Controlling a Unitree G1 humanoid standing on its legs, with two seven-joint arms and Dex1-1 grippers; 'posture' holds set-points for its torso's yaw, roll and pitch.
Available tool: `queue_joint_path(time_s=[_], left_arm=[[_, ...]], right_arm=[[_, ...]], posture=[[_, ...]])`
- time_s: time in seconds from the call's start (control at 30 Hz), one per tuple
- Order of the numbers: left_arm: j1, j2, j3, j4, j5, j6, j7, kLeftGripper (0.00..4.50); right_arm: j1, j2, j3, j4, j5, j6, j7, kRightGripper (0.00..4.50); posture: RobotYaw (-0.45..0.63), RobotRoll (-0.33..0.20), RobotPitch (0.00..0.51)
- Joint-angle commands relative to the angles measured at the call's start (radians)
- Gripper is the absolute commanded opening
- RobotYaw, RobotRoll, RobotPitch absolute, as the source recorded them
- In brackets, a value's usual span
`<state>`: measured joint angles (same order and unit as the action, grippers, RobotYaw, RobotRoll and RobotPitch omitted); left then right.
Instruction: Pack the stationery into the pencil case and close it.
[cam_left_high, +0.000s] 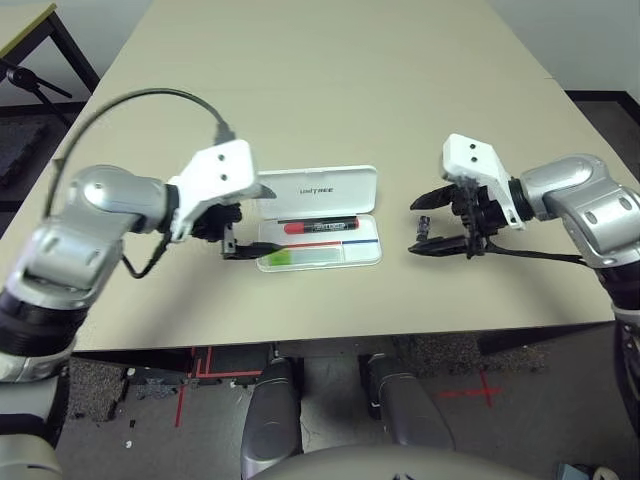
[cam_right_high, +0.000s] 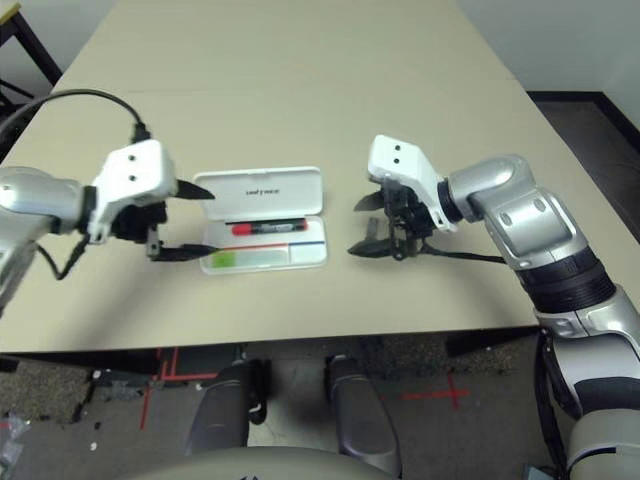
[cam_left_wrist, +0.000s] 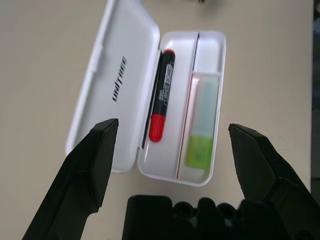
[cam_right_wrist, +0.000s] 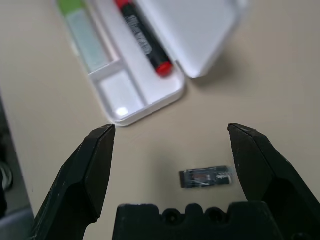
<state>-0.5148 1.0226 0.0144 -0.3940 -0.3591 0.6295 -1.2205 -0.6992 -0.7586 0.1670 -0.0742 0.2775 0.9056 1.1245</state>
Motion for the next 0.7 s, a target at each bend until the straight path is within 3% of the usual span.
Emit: queue_joint_path(time_s=[0.03, 0.13, 0.23, 0.43, 0.57, 0.7], left_arm=[[0.019, 0.008, 0.014, -0.034, -0.042, 0.013, -0.002, 4.46], [0.026, 0.004, 0.002, -0.035, -0.043, 0.008, 0.013, 4.46], [0.031, 0.002, -0.011, -0.034, -0.037, 0.004, 0.024, 4.46], [0.013, -0.009, -0.051, -0.017, -0.026, -0.010, 0.032, 4.46], [-0.004, -0.018, -0.075, -0.003, -0.017, -0.021, 0.033, 4.46], [-0.015, -0.027, -0.093, 0.005, -0.013, -0.028, 0.033, 4.46]], right_arm=[[0.008, 0.026, -0.068, -0.063, 0.053, 0.149, -0.092, 4.50], [0.014, 0.065, -0.117, -0.102, 0.067, 0.247, -0.195, 4.50], [0.002, 0.170, -0.203, -0.132, 0.035, 0.405, -0.383, 4.50], [-0.005, 0.460, -0.351, -0.265, -0.096, 0.683, -0.736, 4.50], [0.034, 0.610, -0.371, -0.337, -0.152, 0.709, -0.882, 4.50], [0.087, 0.649, -0.361, -0.374, -0.170, 0.709, -0.959, 4.50]], posture=[[-0.04, 0.000, 0.186], [-0.04, 0.000, 0.187], [-0.05, 0.000, 0.189], [-0.07, 0.000, 0.189], [-0.09, 0.000, 0.190], [-0.09, 0.000, 0.189]])
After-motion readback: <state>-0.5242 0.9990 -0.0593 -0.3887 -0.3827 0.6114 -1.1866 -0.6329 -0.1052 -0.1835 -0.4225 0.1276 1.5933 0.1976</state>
